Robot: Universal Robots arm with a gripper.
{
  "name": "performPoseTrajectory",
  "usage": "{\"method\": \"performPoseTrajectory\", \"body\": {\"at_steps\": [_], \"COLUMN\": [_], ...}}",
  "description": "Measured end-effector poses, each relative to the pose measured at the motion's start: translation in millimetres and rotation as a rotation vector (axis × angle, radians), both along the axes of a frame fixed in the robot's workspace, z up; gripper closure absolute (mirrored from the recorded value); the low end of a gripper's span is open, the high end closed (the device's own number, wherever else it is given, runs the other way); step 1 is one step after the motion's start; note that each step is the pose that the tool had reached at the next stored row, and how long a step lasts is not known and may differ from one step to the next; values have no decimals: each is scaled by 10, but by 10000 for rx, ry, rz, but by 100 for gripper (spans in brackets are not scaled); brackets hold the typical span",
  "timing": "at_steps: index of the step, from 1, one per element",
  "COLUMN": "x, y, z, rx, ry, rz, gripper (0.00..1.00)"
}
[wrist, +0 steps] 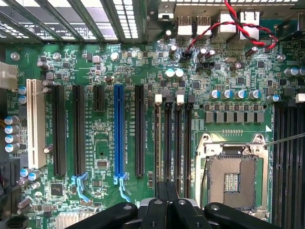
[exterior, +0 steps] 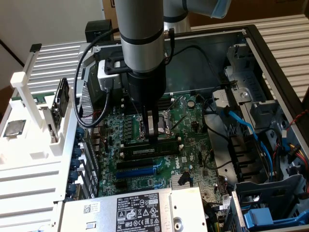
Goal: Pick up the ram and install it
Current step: 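Press down the ram until it locks into place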
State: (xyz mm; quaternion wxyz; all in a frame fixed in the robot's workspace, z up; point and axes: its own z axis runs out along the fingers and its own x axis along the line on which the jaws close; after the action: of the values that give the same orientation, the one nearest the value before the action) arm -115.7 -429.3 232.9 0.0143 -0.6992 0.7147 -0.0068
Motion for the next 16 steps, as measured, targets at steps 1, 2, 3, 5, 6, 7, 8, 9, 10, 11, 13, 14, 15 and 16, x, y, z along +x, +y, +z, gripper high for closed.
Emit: {"method": "performPoseTrajectory", "body": {"at_steps": [1,2,3,5,6,7,8,9,10,11,13,14,15,16], "x": [0,3,3,3,3,3,4,4,3,3,3,4,3,3], "y": [0,0,0,0,0,0,-1,-3,-3,-4,-4,-5,-7,-10], "z": [-2,-4,-5,-5,-6,-6,-7,-9,-10,-10,-11,-12,-12,-12], "rx": [1,0,0,-1,-1,0,1,2,1,-1,-3,0,0,0], "ry": [-1,0,0,1,0,0,-1,-2,-1,0,1,0,0,0], "rz": [-1,0,0,0,0,0,1,1,0,0,0,0,1,1], "gripper": [90,90,90,90,90,90,90,90,90,90,90,90,90,90]}}
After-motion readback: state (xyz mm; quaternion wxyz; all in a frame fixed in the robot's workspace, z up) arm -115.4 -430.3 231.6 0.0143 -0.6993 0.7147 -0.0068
